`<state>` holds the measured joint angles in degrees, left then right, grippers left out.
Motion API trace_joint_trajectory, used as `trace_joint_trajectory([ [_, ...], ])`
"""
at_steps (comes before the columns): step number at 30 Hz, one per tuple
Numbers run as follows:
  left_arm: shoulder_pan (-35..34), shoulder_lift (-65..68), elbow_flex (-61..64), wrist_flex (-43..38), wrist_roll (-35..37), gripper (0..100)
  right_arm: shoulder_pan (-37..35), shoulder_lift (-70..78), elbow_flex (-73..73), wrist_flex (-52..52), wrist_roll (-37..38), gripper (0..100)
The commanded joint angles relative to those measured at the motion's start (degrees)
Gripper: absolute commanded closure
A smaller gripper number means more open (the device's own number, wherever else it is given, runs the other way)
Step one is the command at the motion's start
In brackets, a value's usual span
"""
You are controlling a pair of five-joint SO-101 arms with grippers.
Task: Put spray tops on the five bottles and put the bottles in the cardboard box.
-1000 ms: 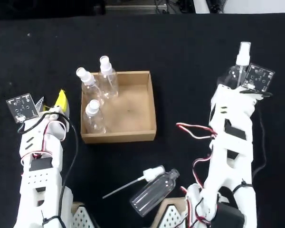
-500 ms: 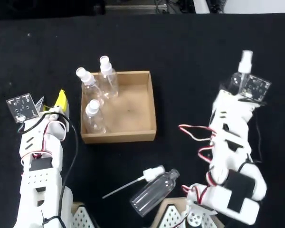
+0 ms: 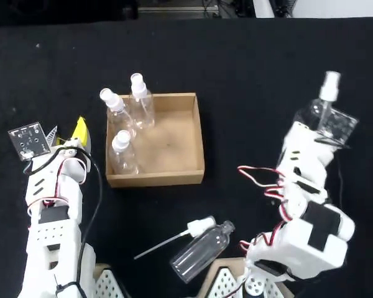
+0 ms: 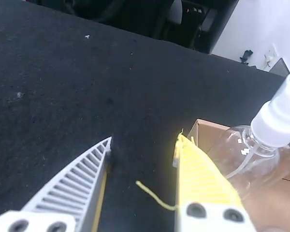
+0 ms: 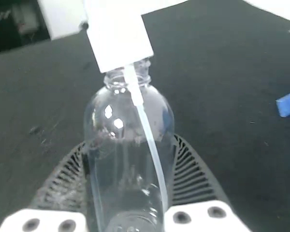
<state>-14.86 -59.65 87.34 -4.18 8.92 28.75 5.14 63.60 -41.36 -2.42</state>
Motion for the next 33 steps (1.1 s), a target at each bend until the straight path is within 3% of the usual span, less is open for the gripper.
trace_joint_trajectory([
  [1, 0.4, -0.6, -0.6, -1.4, -0.4, 81, 4.1, 2.9, -7.0, -2.9, 0.4, 98.3],
  [10, 0.4, -0.6, -0.6, -1.4, -0.4, 81, 4.8, 7.3, -9.7, -3.6, 0.4, 98.3],
  [14, 0.4, -0.6, -0.6, -1.4, -0.4, 81, 4.7, 7.6, -8.3, -8.4, 0.5, 98.6],
  [20, 0.3, -0.6, -0.6, -1.4, -0.4, 81, 4.7, 7.6, -4.7, -13.2, 5.5, 98.7],
  [30, 0.2, -0.6, -0.6, -1.4, -0.4, 81, 5.1, 13.1, -5.2, -13.8, 5.5, 98.7],
  [33, 0.3, -0.6, -0.6, -1.4, -0.4, 81, 5.3, 16.0, -4.5, -20.5, 5.5, 98.8],
])
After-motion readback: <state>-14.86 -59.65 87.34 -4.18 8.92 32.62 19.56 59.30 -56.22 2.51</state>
